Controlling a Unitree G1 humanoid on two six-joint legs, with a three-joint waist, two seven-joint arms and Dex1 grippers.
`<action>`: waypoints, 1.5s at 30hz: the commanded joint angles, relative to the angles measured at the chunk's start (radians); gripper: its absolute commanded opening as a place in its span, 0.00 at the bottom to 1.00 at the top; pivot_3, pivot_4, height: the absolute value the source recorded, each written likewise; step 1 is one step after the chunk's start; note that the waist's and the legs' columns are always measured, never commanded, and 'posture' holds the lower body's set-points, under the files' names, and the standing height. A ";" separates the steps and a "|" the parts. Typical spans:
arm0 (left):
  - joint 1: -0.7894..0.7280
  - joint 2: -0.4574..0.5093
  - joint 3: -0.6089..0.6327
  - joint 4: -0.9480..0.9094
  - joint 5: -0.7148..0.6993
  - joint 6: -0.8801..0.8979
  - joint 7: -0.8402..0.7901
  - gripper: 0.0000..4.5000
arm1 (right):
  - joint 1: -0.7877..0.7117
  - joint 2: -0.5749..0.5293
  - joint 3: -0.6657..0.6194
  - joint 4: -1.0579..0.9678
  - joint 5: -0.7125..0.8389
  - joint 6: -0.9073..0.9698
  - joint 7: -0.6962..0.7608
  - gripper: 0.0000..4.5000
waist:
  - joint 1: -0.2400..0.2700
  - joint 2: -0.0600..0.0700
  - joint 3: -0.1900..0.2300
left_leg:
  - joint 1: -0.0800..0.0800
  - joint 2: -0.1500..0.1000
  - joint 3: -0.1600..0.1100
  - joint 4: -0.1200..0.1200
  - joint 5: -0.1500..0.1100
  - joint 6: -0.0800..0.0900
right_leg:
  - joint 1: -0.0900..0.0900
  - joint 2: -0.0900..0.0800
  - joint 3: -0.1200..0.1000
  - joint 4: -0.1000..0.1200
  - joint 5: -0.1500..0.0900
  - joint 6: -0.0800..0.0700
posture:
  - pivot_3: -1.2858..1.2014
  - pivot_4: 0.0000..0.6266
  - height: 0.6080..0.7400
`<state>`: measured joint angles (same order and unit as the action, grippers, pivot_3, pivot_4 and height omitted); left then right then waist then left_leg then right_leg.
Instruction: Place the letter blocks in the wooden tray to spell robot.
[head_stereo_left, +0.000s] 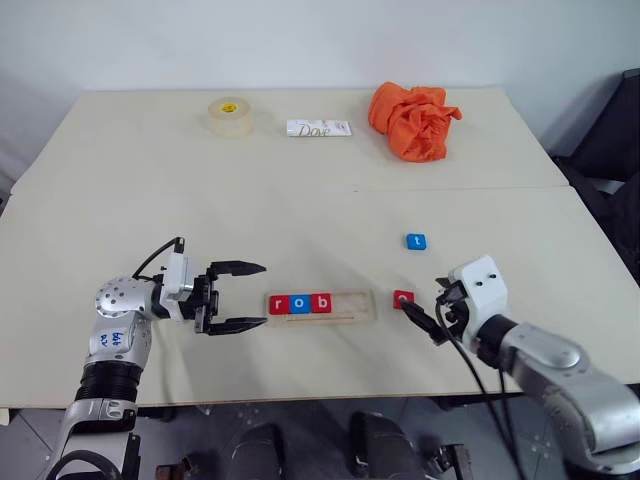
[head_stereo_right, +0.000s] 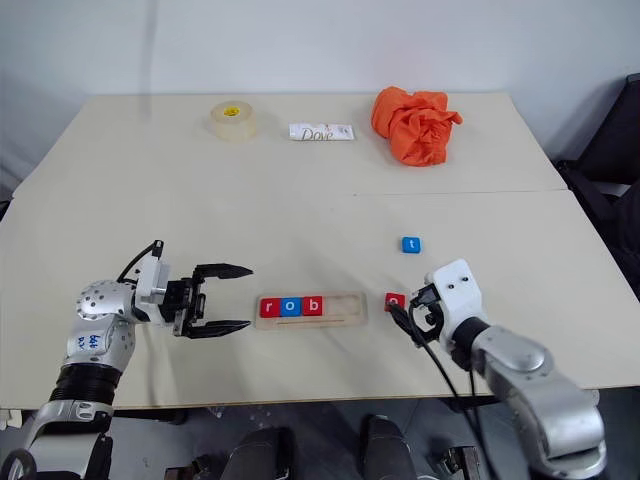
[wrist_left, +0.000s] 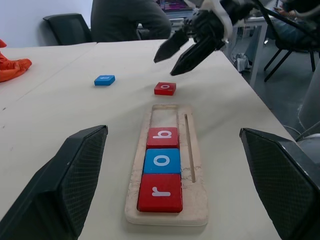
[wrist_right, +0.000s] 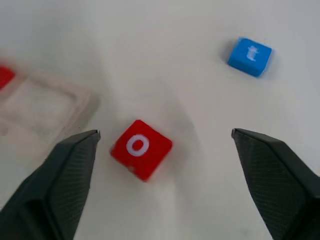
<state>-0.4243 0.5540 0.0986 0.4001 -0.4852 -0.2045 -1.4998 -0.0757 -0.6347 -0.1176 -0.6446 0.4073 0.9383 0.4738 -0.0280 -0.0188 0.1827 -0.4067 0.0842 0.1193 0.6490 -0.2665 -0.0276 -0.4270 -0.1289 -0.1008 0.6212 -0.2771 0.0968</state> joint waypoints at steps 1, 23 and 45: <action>-0.016 -0.011 0.005 -0.001 -0.008 -0.023 -0.016 1.00 | -0.073 -0.139 0.046 0.120 -0.006 -0.158 0.231 0.99 | 0.000 0.000 0.000 | 0.000 0.000 0.001 0.000 0.000 0.000 | 0.000 0.000 0.000 0.000 0.000 0.000 | 0.52 0.24 1.00; 0.151 -0.002 0.058 -0.177 -0.021 -0.016 0.096 1.00 | -0.377 -0.173 0.299 0.597 -0.197 -0.487 0.586 0.47 | 0.002 -0.002 0.001 | 0.000 0.000 0.002 0.002 0.000 -0.001 | 0.000 -0.001 0.000 0.001 0.000 0.001 | 0.52 0.24 1.00; 0.153 -0.003 0.068 -0.174 -0.026 -0.028 0.104 1.00 | -0.649 -0.051 0.552 0.424 -0.219 -0.181 0.595 0.32 | 0.001 -0.002 0.001 | -0.001 0.000 0.002 0.002 0.000 -0.001 | -0.001 -0.001 0.000 0.001 0.000 0.000 | 0.52 0.24 1.00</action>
<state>-0.2869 0.5372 0.1451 0.2559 -0.4862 -0.2260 -1.3971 -0.7043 -0.6899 0.4330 -0.2132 0.2030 0.7812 1.0650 -0.0273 -0.0204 0.1839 -0.4075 0.0844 0.1215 0.6511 -0.2666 -0.0283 -0.4285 -0.1298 -0.1005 0.6226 -0.2768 0.0972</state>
